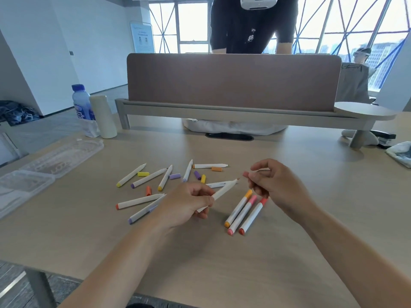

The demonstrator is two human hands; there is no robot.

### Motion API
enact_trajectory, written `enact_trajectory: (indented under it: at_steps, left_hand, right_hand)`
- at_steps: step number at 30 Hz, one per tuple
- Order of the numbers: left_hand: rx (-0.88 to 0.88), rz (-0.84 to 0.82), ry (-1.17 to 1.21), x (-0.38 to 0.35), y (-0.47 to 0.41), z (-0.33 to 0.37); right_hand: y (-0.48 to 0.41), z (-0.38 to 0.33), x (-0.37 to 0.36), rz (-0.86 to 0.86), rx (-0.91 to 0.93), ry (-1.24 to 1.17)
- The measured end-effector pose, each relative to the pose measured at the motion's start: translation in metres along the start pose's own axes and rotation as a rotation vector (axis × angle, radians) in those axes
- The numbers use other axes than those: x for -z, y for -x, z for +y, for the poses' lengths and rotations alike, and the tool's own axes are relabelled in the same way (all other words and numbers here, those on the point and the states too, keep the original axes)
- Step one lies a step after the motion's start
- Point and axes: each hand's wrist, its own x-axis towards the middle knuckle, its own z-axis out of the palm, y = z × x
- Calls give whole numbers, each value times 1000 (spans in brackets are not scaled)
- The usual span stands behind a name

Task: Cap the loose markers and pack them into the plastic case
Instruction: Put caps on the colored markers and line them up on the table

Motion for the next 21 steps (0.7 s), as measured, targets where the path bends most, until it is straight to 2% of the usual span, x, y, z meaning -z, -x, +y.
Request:
enact_trajectory:
  at_steps: [10,14,21]
  left_hand:
    - [2,1,-47,-1,2,2]
    - [-18,-23,-94,-1,4,4]
    - [-62,-25,-148,-3,8,10]
  right_hand:
    - [4,-7,-1,-44,44,59]
    - [5,-8,-5,-47,42,156]
    - [7,-8,-12,-2,68,39]
